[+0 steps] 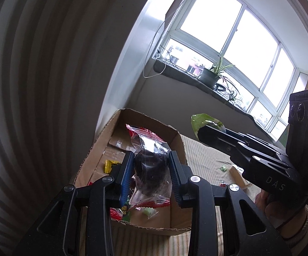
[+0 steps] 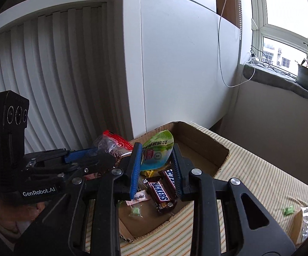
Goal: Organize snacks
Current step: 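Open both tools to drop the cup snack and dark bag into the box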
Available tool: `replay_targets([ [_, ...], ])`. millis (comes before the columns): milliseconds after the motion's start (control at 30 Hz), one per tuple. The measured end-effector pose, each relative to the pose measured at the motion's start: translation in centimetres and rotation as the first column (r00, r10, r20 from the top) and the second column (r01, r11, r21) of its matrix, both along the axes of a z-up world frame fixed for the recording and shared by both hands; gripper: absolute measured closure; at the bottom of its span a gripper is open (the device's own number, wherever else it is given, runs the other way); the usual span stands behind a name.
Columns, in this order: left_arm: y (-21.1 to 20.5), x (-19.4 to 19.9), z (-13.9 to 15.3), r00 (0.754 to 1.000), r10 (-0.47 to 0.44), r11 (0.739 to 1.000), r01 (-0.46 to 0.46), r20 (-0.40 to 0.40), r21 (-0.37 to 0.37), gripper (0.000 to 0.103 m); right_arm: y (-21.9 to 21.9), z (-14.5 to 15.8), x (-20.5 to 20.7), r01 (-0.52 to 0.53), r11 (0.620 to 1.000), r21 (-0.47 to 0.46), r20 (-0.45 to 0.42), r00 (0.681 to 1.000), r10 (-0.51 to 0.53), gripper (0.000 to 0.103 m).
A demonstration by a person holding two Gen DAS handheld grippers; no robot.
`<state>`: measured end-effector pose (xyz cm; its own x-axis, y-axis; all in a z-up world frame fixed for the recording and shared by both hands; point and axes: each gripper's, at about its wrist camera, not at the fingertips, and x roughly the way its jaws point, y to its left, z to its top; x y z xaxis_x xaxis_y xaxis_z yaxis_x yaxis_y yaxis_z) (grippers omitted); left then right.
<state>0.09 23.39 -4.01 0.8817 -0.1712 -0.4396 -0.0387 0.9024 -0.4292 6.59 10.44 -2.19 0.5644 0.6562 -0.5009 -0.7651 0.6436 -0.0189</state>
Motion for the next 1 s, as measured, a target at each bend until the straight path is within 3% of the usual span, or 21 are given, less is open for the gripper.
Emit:
replay_targets([
  [167, -0.1, 0.8, -0.5, 1.0, -0.011, 1.0, 0.012, -0.027, 0.008, 0.07, 1.2, -0.2, 0.8, -0.022, 1.0, -0.018, 0.001, 1.0, 0.022, 0.074],
  [200, 0.0, 0.9, -0.6, 0.999, -0.005, 1.0, 0.006, -0.037, 0.01, 0.059, 1.5, -0.5, 1.2, -0.024, 0.999, -0.039, -0.016, 1.0, 0.024, 0.071],
  [267, 0.4, 0.7, -0.6, 0.999, 0.025, 1.0, -0.024, -0.038, 0.018, 0.038, 1.5, -0.7, 1.7, -0.01, 0.999, -0.034, -0.018, 1.0, 0.01, 0.053],
  [300, 0.6, 0.5, -0.6, 0.999, 0.035, 0.999, -0.034, -0.032, 0.023, 0.036, 1.3, -0.6, 1.8, -0.006, 1.0, -0.02, -0.018, 1.0, 0.006, 0.051],
  [500, 2.0, -0.6, -0.2, 0.997, 0.078, 0.997, -0.077, -0.025, 0.013, 0.036, -0.1, -0.4, 1.9, 0.019, 1.0, -0.006, -0.018, 1.0, -0.019, 0.048],
  [667, 2.0, -1.5, 0.5, 0.996, 0.087, 0.996, -0.087, -0.012, 0.012, 0.036, -0.4, 0.1, 0.7, 0.045, 0.999, 0.007, 0.037, 0.998, -0.046, 0.023],
  [1000, 0.0, -2.4, 1.8, 0.998, 0.066, 0.997, -0.066, 0.005, 0.028, 0.034, -0.9, 1.0, -0.4, 0.058, 0.998, 0.02, 0.053, 0.997, -0.059, 0.02],
])
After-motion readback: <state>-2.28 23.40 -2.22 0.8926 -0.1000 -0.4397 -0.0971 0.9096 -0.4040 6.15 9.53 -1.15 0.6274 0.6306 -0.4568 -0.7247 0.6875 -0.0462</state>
